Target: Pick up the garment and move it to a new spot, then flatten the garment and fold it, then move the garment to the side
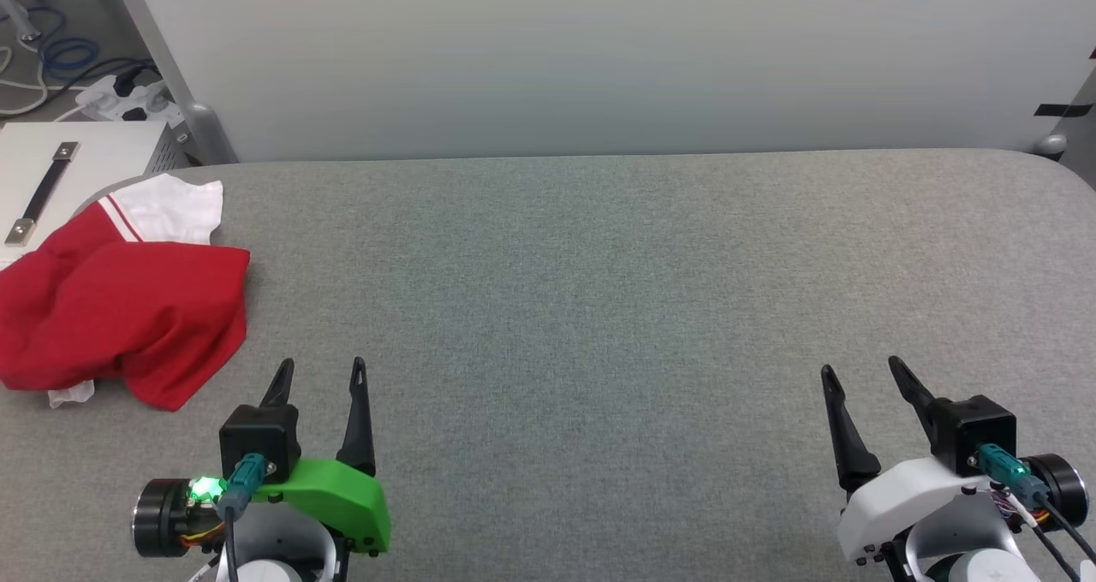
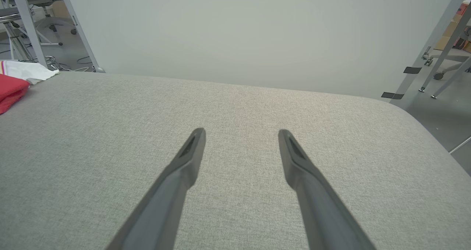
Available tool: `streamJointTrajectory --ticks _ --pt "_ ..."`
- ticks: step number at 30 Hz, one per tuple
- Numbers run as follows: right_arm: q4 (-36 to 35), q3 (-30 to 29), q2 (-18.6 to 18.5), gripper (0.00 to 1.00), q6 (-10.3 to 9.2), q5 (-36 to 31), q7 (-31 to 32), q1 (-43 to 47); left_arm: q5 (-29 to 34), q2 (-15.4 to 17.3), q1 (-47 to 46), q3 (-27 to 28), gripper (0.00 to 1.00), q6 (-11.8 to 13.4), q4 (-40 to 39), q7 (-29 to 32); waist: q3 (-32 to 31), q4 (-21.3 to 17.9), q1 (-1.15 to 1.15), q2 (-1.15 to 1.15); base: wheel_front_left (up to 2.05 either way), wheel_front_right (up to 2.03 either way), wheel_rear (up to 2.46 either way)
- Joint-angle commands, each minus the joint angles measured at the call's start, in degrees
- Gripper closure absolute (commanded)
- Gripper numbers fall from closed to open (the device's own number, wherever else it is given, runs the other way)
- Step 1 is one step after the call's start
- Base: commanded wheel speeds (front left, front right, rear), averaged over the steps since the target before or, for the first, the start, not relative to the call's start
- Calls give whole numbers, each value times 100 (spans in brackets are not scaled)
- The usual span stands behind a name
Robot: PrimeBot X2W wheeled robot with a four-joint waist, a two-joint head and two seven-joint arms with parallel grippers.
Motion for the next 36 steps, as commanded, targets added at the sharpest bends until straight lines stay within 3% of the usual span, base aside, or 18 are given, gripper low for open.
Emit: streamJointTrajectory --ticks 1,36 --pt "30 0 1 0 0 54 -61 -30 -45 -1 -9 -4 0 13 30 -64 2 -1 0 0 0 0 0" --pt "-72 21 4 0 -2 384 -471 -179 -538 -10 -35 6 0 -192 86 -480 53 -28 0 0 0 0 0"
